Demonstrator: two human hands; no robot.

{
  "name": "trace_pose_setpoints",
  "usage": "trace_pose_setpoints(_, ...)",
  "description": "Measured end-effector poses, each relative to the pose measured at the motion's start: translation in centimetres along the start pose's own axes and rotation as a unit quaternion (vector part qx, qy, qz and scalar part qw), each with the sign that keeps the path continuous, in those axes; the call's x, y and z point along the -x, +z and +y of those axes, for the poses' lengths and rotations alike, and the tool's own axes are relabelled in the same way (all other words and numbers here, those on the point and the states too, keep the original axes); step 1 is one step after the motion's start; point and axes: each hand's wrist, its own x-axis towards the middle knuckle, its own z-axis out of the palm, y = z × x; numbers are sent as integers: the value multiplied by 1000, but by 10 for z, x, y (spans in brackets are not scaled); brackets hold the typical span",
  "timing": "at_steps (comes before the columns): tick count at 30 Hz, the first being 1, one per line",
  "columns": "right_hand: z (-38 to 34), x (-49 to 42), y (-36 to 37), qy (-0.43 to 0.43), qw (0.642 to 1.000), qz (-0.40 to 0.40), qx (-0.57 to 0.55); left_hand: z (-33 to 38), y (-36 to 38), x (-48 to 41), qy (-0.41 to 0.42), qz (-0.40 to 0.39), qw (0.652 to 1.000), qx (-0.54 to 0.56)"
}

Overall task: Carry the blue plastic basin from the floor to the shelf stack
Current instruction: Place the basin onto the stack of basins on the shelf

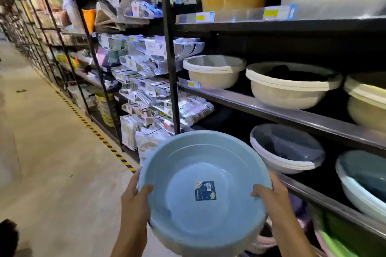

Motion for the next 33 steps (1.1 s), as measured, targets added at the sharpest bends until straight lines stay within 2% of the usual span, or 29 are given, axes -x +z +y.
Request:
trace_pose_setpoints(10, -3, -61, 73, 30, 994, 100, -43, 20, 59, -169, -23, -132, 990, -35)
trace_pose_setpoints(19, -3, -167, 106, 50, 990, 109, -75, -3, 137, -275, -27, -194, 979, -53)
trace_pose_setpoints(25, -9, -207, 131, 23, 989, 116, -87, -12, 165, -330, -24, -222, 973, -51)
trace_pose_setpoints(33, 23, -236, 173, -21, 977, 185, -104, -50, 192, -402, -24, -278, 960, -27)
